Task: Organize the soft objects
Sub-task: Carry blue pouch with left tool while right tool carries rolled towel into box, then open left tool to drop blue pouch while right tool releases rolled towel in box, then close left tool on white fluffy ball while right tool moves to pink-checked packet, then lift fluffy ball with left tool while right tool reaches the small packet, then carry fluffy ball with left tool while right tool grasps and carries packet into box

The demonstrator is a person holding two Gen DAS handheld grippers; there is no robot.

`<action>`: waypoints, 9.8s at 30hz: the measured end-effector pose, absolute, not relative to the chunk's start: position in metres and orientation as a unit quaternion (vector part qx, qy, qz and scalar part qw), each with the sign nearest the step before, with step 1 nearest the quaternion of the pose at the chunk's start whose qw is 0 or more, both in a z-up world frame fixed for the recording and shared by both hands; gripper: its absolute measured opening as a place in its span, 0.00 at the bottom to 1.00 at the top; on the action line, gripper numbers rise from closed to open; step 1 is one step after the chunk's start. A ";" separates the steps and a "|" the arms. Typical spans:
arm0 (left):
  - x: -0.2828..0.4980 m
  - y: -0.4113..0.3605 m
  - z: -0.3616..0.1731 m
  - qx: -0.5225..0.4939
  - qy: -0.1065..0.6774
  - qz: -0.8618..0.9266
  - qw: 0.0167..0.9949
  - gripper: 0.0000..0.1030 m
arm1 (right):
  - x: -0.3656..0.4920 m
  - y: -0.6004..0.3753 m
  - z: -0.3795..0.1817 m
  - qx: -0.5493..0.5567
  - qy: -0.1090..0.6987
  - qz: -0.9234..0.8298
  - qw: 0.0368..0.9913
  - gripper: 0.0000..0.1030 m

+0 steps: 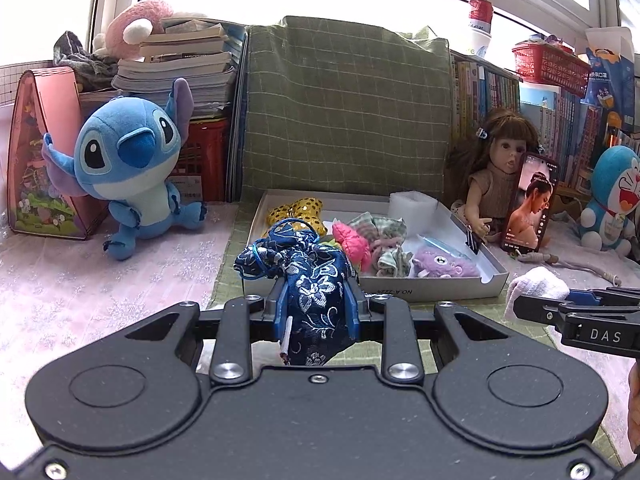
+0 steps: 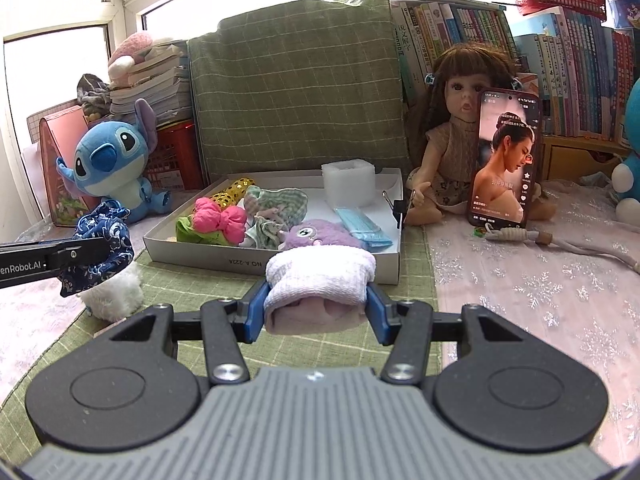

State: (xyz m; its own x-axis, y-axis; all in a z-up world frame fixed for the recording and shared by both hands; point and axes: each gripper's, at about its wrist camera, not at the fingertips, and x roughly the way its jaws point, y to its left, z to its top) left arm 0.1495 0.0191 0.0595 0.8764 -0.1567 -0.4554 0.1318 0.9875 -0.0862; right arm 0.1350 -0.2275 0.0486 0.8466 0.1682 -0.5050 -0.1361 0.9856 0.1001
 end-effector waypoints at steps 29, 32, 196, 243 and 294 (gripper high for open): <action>0.319 0.020 0.063 -0.034 0.261 -0.079 0.961 0.27 | 0.274 -0.231 0.057 0.119 0.302 0.053 0.944 0.55; 0.322 0.020 0.055 -0.034 0.269 -0.074 0.960 0.27 | 0.278 -0.225 0.051 0.109 0.308 0.047 0.944 0.55; 0.152 0.004 0.044 -0.009 0.268 -0.088 0.959 0.69 | 0.125 -0.203 0.044 -0.006 0.266 0.048 0.963 0.47; 0.167 0.002 0.030 -0.007 0.280 -0.099 0.955 0.69 | 0.139 -0.203 0.016 -0.058 0.350 0.108 0.929 0.36; 0.337 -0.030 0.048 -0.029 0.296 -0.097 0.950 0.69 | 0.288 -0.222 0.040 0.031 0.337 0.017 0.941 0.36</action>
